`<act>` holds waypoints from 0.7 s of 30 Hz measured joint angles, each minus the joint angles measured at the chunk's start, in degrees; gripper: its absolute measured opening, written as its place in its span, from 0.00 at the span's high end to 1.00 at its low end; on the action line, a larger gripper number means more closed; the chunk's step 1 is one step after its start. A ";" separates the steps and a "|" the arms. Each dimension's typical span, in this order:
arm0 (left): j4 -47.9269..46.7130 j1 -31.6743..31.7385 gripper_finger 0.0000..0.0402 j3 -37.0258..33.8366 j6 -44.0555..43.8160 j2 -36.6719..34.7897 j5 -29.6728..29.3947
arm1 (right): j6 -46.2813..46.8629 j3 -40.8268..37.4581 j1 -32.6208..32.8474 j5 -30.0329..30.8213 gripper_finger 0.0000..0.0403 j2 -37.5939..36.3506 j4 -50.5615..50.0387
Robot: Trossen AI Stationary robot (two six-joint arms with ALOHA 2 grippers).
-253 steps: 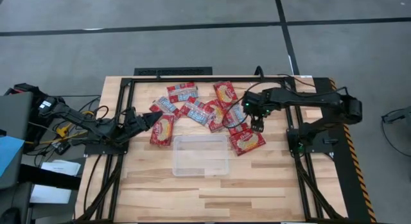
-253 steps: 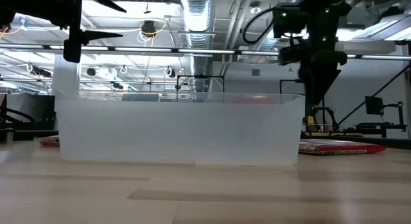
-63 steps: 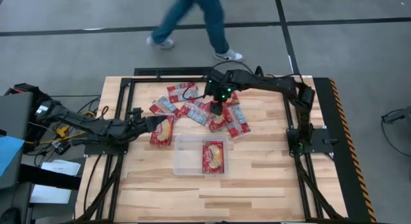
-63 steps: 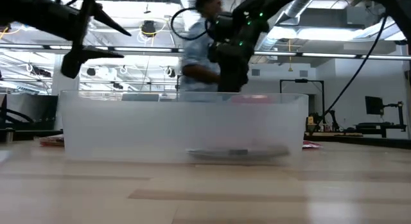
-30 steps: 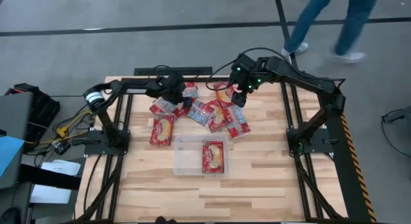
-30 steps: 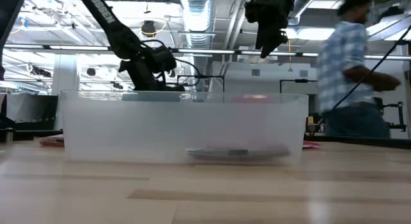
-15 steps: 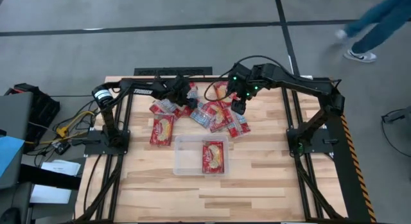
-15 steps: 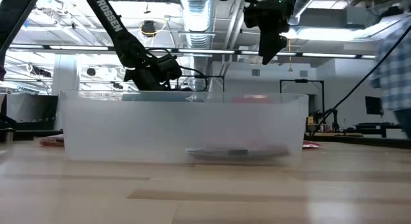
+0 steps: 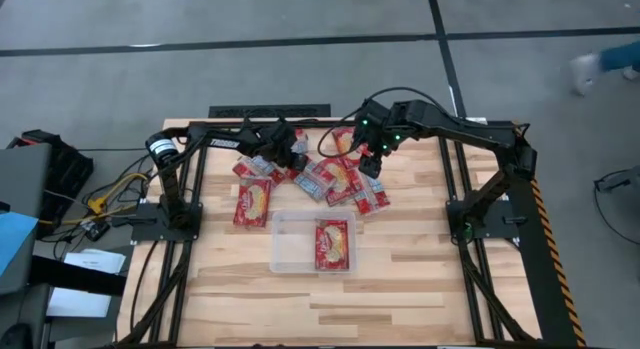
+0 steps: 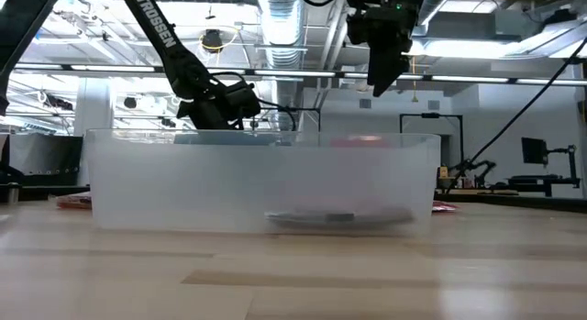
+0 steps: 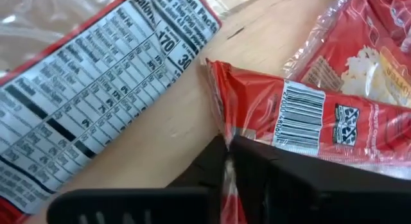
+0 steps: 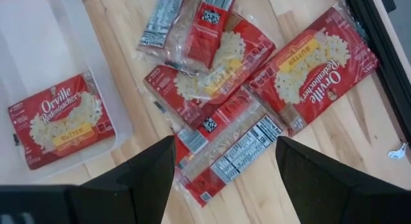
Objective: Sort popcorn bags into baskets
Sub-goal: Put the red popcorn bag into the transparent bin
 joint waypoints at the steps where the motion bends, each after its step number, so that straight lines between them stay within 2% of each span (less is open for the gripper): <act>1: 0.00 0.05 0.98 -0.03 -0.36 -0.26 0.17 | 0.00 0.00 -0.02 -0.13 0.28 0.00 0.41; 8: -2.63 -0.85 1.00 -0.47 -1.45 -7.02 1.52 | 0.02 0.00 -0.02 -0.42 0.28 0.00 4.26; 15: -2.90 -3.67 1.00 -0.34 -1.03 -16.84 -4.18 | -0.36 0.00 0.03 -6.17 0.28 0.00 15.12; 21: -1.16 -6.70 1.00 -0.27 -1.35 -23.78 -7.72 | -2.68 0.00 0.55 -6.44 0.28 0.00 23.24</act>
